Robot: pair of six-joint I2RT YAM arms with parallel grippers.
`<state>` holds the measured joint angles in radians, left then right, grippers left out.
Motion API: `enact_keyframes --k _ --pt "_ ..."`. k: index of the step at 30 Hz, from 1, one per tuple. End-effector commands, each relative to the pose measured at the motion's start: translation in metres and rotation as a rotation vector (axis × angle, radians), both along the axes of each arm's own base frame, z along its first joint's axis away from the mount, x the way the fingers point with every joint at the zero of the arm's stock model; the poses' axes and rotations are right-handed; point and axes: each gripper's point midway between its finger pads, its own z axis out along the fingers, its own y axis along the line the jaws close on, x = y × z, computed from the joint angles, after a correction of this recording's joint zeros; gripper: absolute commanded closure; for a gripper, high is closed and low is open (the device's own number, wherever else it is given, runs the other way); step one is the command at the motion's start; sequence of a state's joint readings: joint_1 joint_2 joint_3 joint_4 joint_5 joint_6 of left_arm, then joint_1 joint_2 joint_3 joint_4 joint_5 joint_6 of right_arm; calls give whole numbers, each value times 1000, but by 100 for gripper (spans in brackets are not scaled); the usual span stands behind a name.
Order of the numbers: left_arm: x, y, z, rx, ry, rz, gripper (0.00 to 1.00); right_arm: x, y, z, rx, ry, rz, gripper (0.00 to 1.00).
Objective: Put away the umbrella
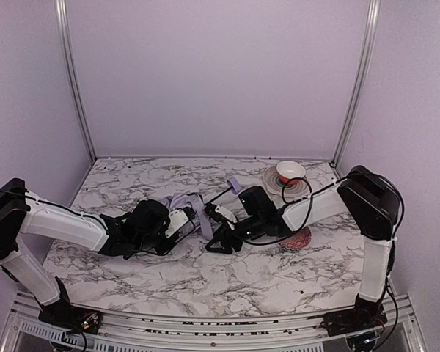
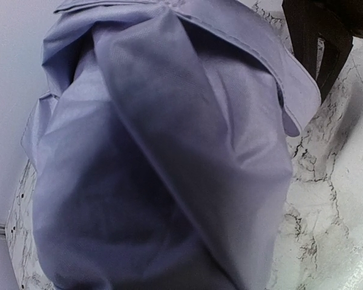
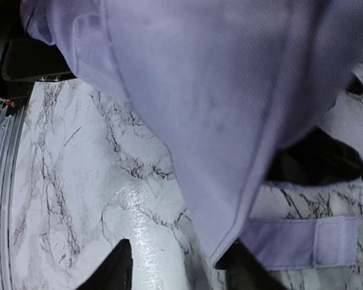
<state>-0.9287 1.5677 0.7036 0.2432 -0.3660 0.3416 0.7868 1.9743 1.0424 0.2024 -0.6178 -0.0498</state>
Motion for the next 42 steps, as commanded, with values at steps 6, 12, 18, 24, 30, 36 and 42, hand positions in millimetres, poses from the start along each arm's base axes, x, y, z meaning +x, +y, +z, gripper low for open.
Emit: enact_keyframes --k 6,12,18,24,30,36,42 --pt "-2 -7 17 -115 -18 -9 100 11 19 47 130 -128 56 100" --pt "17 9 10 -142 12 85 100 -31 15 100 259 -93 206 100" --pt "42 19 8 -175 30 169 100 -106 10 130 339 -67 409 100" --pt "56 16 24 -244 23 183 100 -124 5 72 191 37 394 100" --pt "47 14 39 -278 23 119 100 -97 -15 -1 18 137 263 100" --pt "25 10 46 -323 73 37 100 -37 -39 -29 -61 123 24 100" --pt "19 14 23 -216 108 14 100 -26 -38 -11 -38 46 22 100"
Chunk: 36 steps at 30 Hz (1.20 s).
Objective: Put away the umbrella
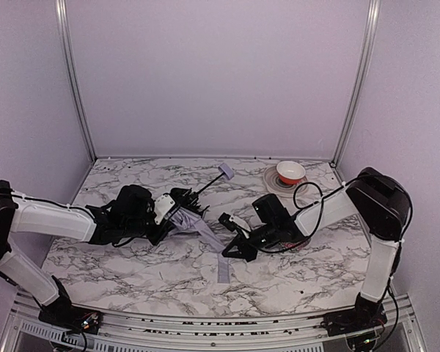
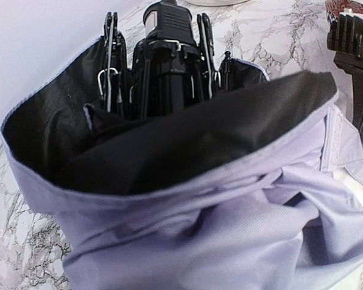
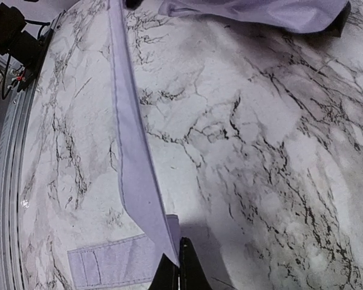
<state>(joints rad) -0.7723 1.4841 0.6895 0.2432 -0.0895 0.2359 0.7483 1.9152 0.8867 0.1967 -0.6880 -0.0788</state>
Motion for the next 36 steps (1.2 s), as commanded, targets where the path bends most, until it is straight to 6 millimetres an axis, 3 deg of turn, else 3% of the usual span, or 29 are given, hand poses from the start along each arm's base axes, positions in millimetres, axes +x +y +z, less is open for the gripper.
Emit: enact_keyframes --k 1,3,5,8,12,15,17,18,20,22,26,30,33,36 --pt "3 3 -5 63 -17 -8 100 1 1 20 7 -54 9 93" --pt "-1 3 -17 144 -26 -32 100 -2 -1 38 20 -83 37 70" --pt "-5 2 -24 194 -32 -55 100 -8 -3 62 42 -118 87 54" --pt "-15 -6 -30 246 -51 -135 100 -14 -3 98 71 -171 143 47" --pt "-25 -11 -34 324 -99 -202 100 7 2 134 20 -273 143 38" --pt "-33 -14 -27 342 -159 -248 100 44 4 143 -69 -374 57 34" --pt "-38 -17 -19 343 -211 -283 100 58 7 137 -122 -398 43 33" --pt "-40 -17 -15 346 -239 -298 100 60 9 132 -144 -387 64 31" --pt "-43 -17 -10 366 -282 -324 100 55 17 122 -167 -358 131 17" --pt "-43 -16 -6 377 -308 -329 100 48 25 110 -182 -362 197 11" --pt "-44 -18 -4 400 -337 -354 100 28 40 93 -197 -384 302 10" --pt "-44 -19 -2 421 -363 -365 100 21 41 55 -316 -382 349 18" --pt "-46 -18 0 430 -376 -369 100 30 35 35 -379 -363 323 34" --pt "-49 -18 3 423 -389 -378 100 37 34 31 -381 -367 298 64"
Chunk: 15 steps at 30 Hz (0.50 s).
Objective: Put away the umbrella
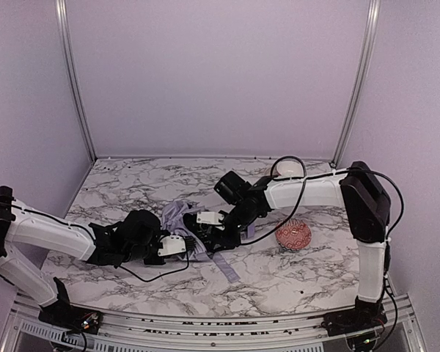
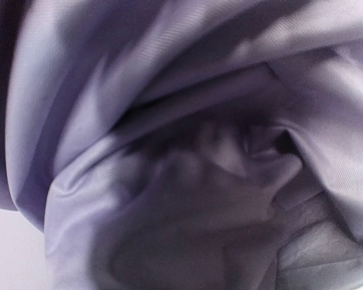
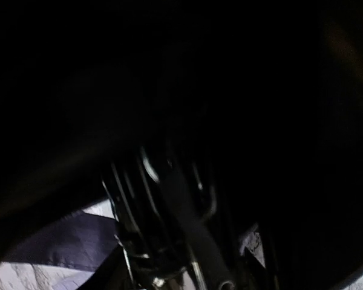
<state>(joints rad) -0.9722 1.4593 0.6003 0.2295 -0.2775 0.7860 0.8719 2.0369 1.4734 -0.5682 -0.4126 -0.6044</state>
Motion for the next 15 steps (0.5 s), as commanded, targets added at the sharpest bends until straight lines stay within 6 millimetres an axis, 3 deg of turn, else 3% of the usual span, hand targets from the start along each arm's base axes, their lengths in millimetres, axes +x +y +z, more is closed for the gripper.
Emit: enact_keyframes --k 1,5,13,15 --pt "2 -9 29 -75 -84 -19 100 24 -4 3 -16 -59 -52 73" --pt "-2 -8 33 -55 -114 -35 100 33 1 25 53 -130 -66 100" --pt "4 -8 43 -24 -177 2 100 48 6 80 207 -286 -132 100" --pt "6 -9 46 -35 -180 14 80 49 4 89 252 -331 -144 100"
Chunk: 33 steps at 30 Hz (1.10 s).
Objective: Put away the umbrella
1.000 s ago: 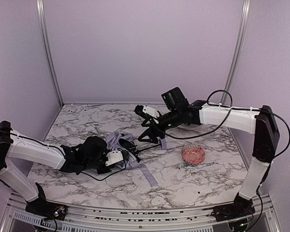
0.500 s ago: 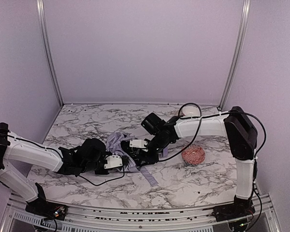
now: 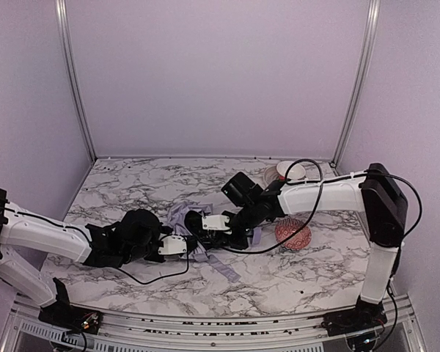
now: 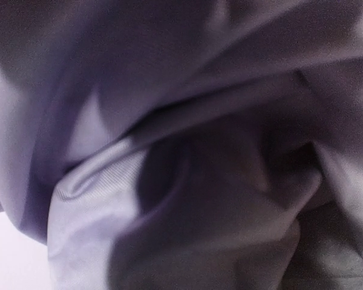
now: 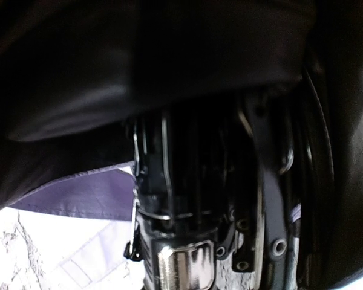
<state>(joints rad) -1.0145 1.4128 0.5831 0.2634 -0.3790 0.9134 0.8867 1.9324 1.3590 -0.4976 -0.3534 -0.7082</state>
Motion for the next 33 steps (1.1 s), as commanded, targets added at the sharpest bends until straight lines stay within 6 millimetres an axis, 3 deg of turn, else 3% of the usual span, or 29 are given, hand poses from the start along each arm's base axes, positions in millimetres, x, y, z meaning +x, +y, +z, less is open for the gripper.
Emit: enact_keyframes --k 1,5,7,8,9,14,19,23,27,30,31,33 --pt "7 -11 28 -115 -37 52 72 56 14 82 278 -204 -204 100" --pt "13 -9 35 -175 -50 109 37 58 8 93 338 -263 -242 100" --pt "13 -9 48 -250 -58 133 15 65 4 99 363 -304 -286 100" --pt "11 -9 57 -301 -54 132 4 77 -5 104 378 -324 -327 100" --pt "7 -10 66 -353 -43 123 1 85 -10 109 394 -341 -355 100" --pt "-19 -11 111 -599 29 38 1 106 -20 139 441 -457 -424 100" --pt "-65 -22 155 -857 212 -144 1 115 -19 156 457 -486 -435 100" --pt "-77 -28 143 -891 337 -161 22 119 -16 168 462 -463 -455 100" --pt "-85 -28 141 -904 364 -197 28 127 -18 184 451 -473 -499 100" --pt "-61 -31 136 -923 341 -73 52 126 -19 192 444 -467 -504 100" --pt "-54 -38 132 -920 352 -49 55 125 -18 195 452 -464 -502 100" --pt "-43 -54 122 -899 385 -12 46 123 -16 202 468 -459 -496 100"
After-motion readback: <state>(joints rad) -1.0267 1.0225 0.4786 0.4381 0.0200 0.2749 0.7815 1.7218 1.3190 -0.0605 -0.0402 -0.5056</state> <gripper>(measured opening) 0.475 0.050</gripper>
